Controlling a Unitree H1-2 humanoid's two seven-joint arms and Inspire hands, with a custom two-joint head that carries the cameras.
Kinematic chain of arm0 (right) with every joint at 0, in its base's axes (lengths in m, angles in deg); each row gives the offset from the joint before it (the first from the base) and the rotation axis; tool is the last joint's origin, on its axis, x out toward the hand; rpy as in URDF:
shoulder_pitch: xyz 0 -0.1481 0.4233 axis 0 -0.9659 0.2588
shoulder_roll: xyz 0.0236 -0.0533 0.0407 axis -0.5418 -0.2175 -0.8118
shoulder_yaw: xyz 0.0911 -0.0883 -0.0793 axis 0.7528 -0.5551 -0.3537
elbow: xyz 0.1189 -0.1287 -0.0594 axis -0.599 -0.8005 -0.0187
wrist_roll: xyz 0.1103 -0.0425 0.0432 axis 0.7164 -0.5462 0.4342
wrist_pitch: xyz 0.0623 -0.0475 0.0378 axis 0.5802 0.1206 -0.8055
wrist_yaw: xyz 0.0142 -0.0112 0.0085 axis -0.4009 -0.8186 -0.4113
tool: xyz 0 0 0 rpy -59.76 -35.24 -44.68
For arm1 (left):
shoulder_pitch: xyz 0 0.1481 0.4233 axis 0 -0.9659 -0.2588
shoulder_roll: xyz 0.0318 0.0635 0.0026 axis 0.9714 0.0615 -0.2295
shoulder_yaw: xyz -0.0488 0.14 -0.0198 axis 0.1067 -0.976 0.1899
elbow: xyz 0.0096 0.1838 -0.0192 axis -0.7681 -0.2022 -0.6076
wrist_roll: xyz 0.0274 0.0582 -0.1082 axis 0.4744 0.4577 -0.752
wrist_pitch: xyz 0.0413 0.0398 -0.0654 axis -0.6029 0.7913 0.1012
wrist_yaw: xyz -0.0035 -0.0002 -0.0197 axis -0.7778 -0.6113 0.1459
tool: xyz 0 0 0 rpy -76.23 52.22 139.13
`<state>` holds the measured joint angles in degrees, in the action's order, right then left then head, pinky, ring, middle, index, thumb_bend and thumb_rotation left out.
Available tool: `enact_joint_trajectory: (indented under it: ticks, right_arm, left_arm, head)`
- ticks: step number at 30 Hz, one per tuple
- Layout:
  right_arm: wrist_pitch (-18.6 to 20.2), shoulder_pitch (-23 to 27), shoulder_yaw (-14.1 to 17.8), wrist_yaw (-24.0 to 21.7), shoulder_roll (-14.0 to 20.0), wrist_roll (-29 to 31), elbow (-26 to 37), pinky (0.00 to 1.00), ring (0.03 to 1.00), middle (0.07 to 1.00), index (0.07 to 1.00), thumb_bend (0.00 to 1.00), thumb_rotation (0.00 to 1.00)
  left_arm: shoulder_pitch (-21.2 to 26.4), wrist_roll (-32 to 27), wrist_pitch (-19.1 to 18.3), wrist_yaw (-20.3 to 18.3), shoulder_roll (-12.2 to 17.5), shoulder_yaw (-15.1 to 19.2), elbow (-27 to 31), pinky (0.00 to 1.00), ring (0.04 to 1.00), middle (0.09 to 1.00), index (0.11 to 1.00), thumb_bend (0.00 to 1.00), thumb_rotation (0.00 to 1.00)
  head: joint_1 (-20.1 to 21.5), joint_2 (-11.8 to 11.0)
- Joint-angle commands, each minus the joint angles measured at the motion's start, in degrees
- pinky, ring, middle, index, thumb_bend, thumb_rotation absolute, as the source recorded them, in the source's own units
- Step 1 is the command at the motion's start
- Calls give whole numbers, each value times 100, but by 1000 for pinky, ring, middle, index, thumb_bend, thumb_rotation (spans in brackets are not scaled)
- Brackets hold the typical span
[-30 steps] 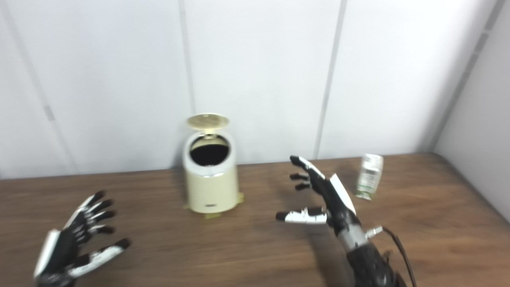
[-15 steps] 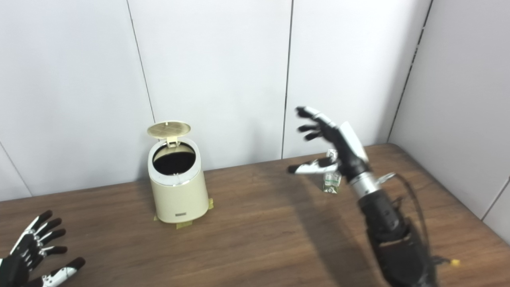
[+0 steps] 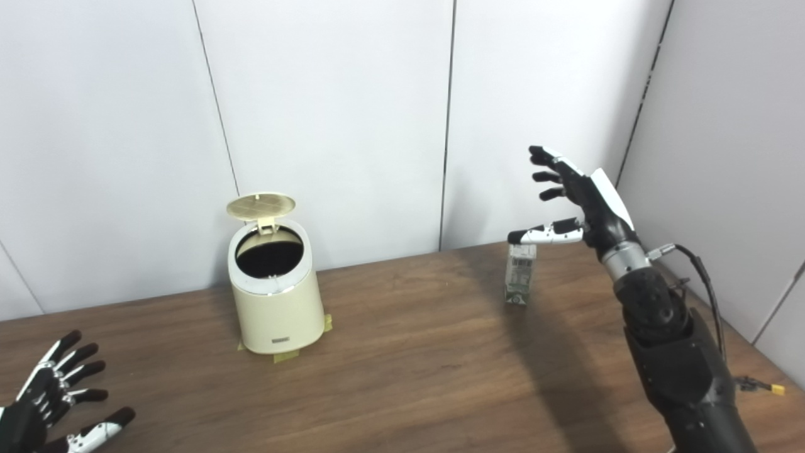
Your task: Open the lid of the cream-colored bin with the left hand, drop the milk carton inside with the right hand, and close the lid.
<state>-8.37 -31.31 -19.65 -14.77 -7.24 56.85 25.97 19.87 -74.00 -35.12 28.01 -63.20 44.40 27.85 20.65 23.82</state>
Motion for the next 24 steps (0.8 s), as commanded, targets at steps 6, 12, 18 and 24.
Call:
enact_joint_trajectory:
  ticks: [6,12,18,24]
  right_arm:
    - [73,319,-67,-618,343,454,-567,870,935,959,961,884,161]
    - [67,430,-70,-865,246,736,-1178,958,964,972,980,881,93]
    - [-130,501,-93,-921,184,880,-1744,979,982,988,1000,843,66]
    - [-377,665,-160,-777,173,790,-2388,936,973,997,1000,858,90]
  left_arm:
    - [160,-82,82,-64,140,35,155,644,809,876,950,718,20]
    - [147,-157,150,-218,170,27,90,650,813,872,946,720,24]
    - [136,-233,185,-293,170,15,70,643,811,870,946,722,14]
    - [158,14,208,-220,143,-5,31,626,788,862,936,713,32]
  head:
    - [12,10]
    - [-9,7]
    - [-70,-19]
    - [-149,-56]
